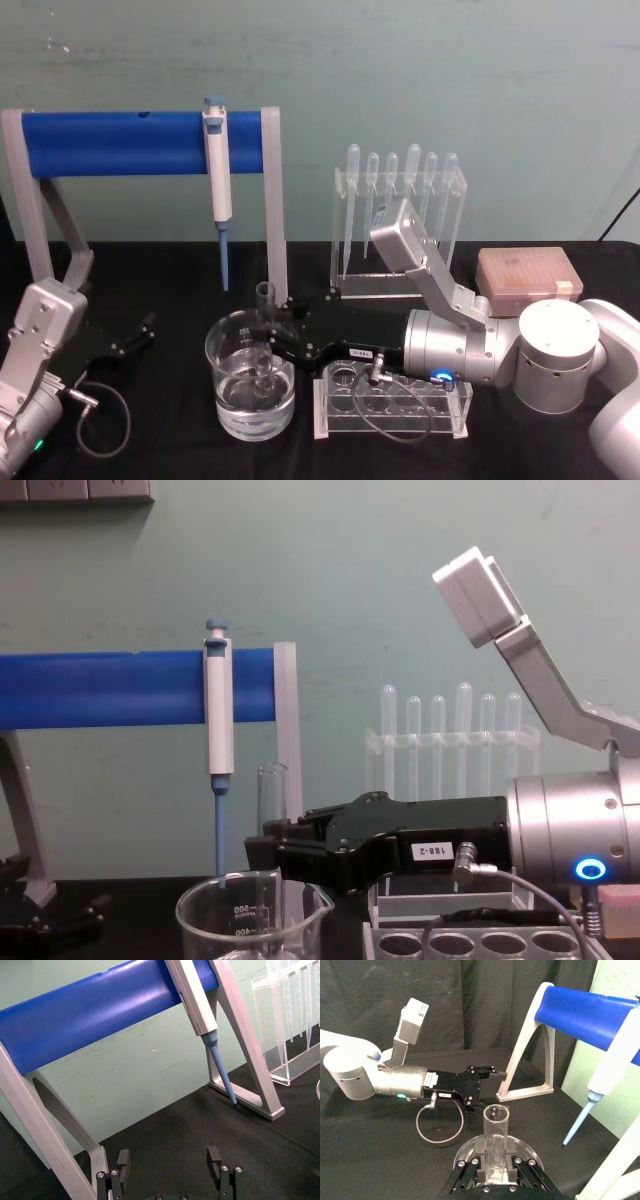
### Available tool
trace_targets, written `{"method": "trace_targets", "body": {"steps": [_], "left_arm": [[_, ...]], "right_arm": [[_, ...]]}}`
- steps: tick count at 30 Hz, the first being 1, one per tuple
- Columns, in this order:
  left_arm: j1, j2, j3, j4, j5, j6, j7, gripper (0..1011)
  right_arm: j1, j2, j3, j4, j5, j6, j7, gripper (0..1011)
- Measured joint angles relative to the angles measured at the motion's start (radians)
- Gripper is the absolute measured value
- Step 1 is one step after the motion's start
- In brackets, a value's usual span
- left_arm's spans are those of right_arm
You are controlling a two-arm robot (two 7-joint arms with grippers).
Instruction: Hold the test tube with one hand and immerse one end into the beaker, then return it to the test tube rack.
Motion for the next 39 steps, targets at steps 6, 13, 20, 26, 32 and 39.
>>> {"method": "trace_targets", "body": {"steps": [6,13,20,26,32,39], "left_arm": [[0.0,0.0,0.0,0.0,0.0,0.0,0.0,1000],[0.0,0.0,0.0,0.0,0.0,0.0,0.0,1000],[0.0,0.0,0.0,0.0,0.0,0.0,0.0,1000],[0.0,0.0,0.0,0.0,0.0,0.0,0.0,1000],[0.0,0.0,0.0,0.0,0.0,0.0,0.0,1000],[0.0,0.0,0.0,0.0,0.0,0.0,0.0,1000]], "right_arm": [[0.0,0.0,0.0,0.0,0.0,0.0,0.0,224],[0.0,0.0,0.0,0.0,0.0,0.0,0.0,224],[0.0,0.0,0.0,0.0,0.0,0.0,0.0,224],[0.0,0.0,0.0,0.0,0.0,0.0,0.0,224],[0.0,0.0,0.0,0.0,0.0,0.0,0.0,224],[0.0,0.0,0.0,0.0,0.0,0.0,0.0,224]]}}
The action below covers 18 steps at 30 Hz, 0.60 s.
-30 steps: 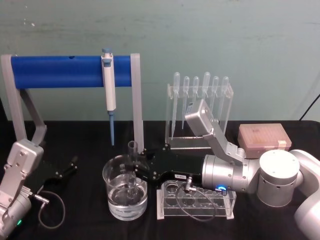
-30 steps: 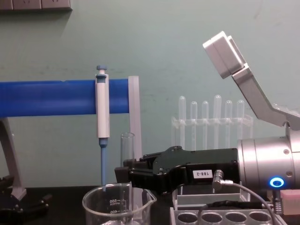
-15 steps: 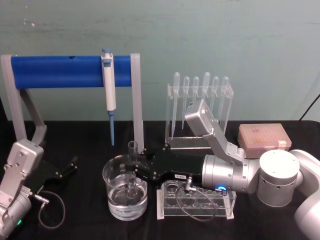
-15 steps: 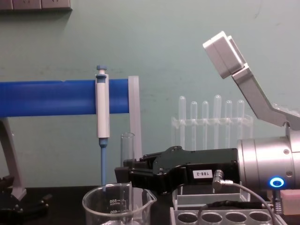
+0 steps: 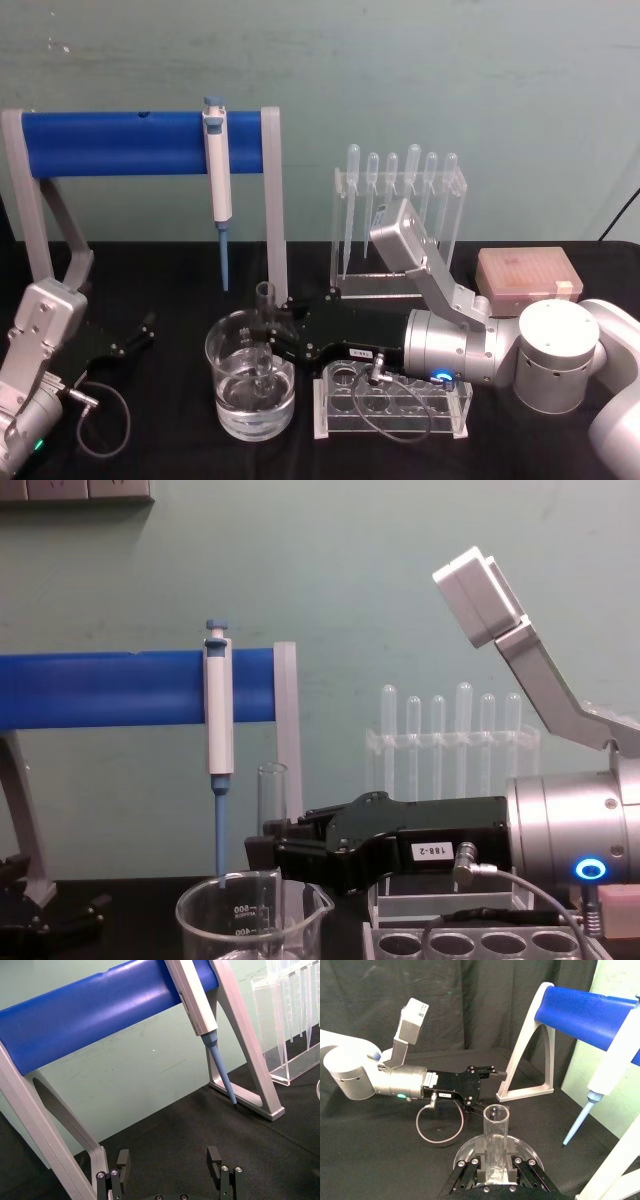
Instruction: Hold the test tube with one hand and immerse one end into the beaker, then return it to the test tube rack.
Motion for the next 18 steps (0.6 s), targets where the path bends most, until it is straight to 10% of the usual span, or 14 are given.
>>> {"method": "trace_targets", "body": {"steps": [18], "left_arm": [[0.0,0.0,0.0,0.0,0.0,0.0,0.0,1000]], "right_arm": [[-0.003,0.002,0.008,-0.012,0.004,0.001,0.001,224]]}}
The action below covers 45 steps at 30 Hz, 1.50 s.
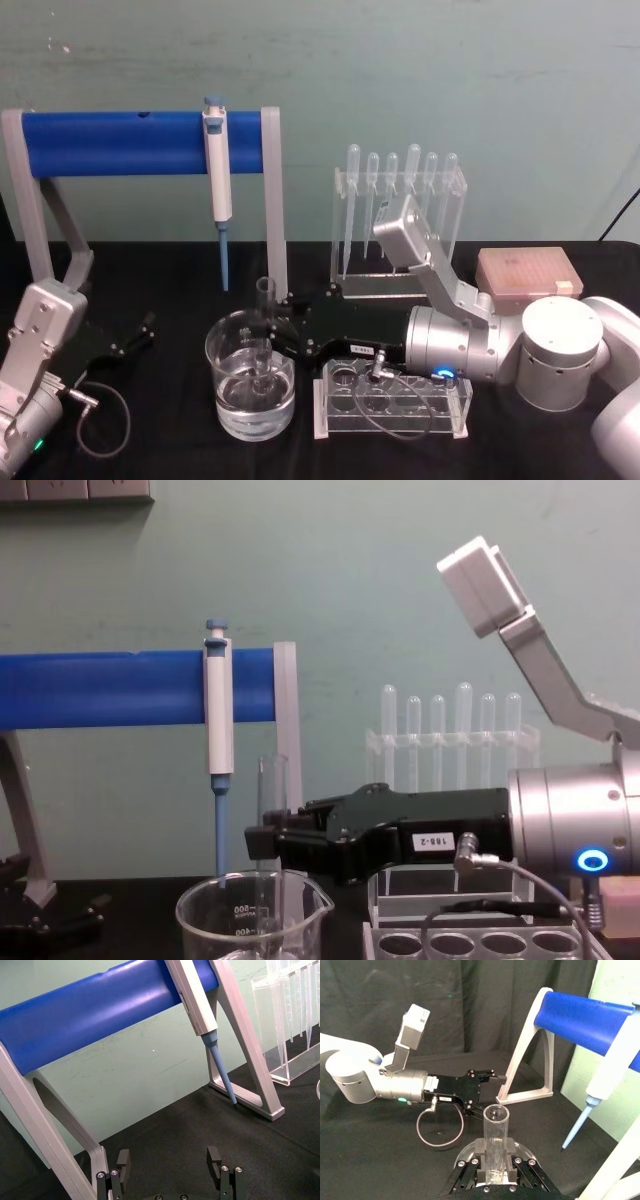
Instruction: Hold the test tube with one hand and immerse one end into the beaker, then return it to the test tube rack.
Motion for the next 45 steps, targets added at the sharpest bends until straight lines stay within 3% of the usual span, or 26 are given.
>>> {"method": "trace_targets", "body": {"steps": [11,25,45], "left_arm": [[0.0,0.0,0.0,0.0,0.0,0.0,0.0,1000],[0.0,0.0,0.0,0.0,0.0,0.0,0.0,1000],[0.0,0.0,0.0,0.0,0.0,0.0,0.0,1000]], "right_arm": [[0.01,0.025,0.016,-0.063,0.016,0.035,0.003,224],[0.047,0.065,0.036,-0.143,0.076,0.109,0.003,224],[0.001,0.172,0.101,-0.262,0.126,0.161,-0.1,224]]}}
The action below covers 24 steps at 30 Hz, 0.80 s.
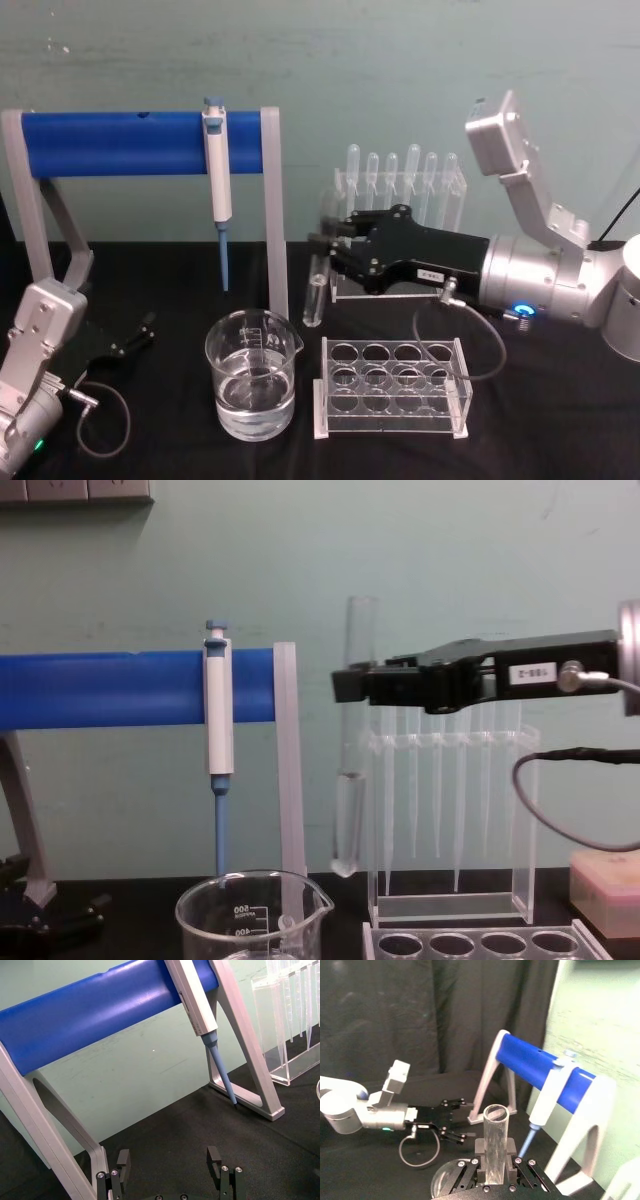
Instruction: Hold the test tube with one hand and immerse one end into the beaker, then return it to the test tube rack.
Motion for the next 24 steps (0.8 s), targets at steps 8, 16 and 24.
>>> {"method": "trace_targets", "body": {"steps": [8,16,24], "left_arm": [[0.0,0.0,0.0,0.0,0.0,0.0,0.0,1000],[0.0,0.0,0.0,0.0,0.0,0.0,0.0,1000],[0.0,0.0,0.0,0.0,0.0,0.0,0.0,1000]], "right_arm": [[-0.053,0.024,0.042,-0.049,0.016,0.021,-0.079,224],[-0.119,0.04,0.091,-0.104,0.021,0.049,-0.18,224],[-0.194,0.047,0.135,-0.139,0.013,0.06,-0.249,224]]}}
